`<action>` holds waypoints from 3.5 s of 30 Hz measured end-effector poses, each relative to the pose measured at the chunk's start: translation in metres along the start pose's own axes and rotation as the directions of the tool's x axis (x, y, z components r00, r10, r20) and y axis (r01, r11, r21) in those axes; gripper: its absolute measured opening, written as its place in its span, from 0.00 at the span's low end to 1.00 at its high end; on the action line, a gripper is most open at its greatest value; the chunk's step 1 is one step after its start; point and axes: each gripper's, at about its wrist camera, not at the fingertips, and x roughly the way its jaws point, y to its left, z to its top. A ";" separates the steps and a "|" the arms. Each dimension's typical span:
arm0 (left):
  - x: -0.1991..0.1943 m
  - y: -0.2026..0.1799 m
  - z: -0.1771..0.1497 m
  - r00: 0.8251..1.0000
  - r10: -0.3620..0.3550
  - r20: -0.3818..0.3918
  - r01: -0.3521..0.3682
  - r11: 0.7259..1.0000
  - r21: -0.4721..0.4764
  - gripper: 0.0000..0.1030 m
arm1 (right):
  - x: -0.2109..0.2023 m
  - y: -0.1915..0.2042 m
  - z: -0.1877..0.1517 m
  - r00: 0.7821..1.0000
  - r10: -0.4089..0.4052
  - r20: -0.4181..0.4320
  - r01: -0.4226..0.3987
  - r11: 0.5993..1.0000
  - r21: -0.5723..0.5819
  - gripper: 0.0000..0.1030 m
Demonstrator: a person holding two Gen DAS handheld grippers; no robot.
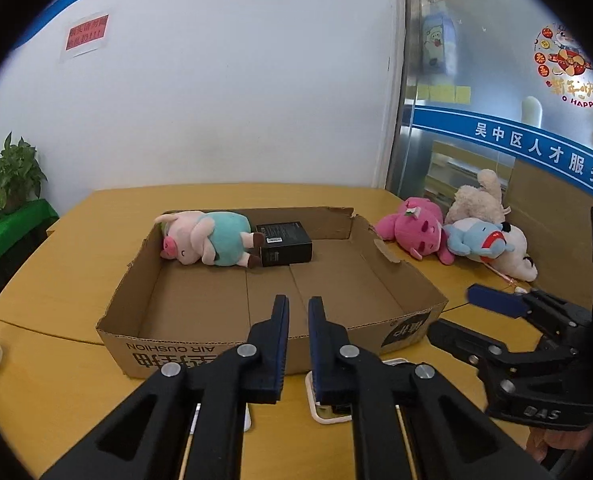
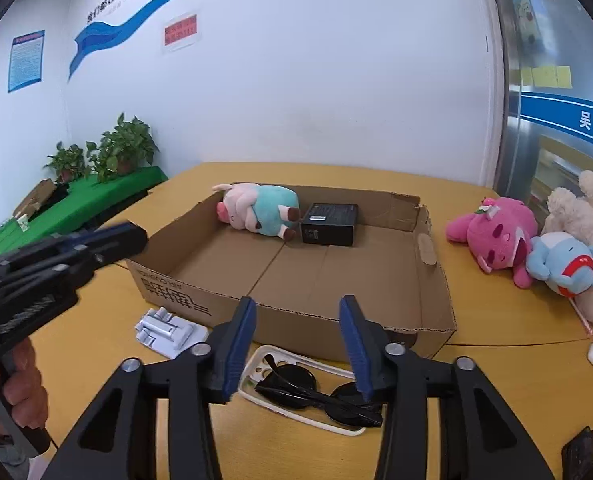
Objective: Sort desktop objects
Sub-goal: 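Move both tools toward the black sunglasses on the white tray, then close the right tool on the sunglasses while the left tool grips them too, then lift the sunglasses with both tools and lower them into the cardboard box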
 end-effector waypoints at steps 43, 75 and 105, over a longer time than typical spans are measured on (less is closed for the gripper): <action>0.001 0.065 -0.079 0.983 0.108 -0.146 -0.117 0.992 -0.050 0.79 | 0.085 -0.054 -0.097 0.907 0.256 -0.335 -0.197 0.960 0.201 0.98; 0.060 0.048 -0.069 0.921 -0.277 -0.274 0.195 0.937 -0.291 0.77 | 0.098 -0.014 -0.078 0.885 0.247 -0.395 -0.259 0.966 0.022 0.11; 0.102 0.011 -0.076 0.752 -0.560 -0.346 0.391 0.803 -0.450 0.16 | 0.071 0.007 -0.098 0.875 0.347 -0.339 -0.292 0.935 0.203 0.09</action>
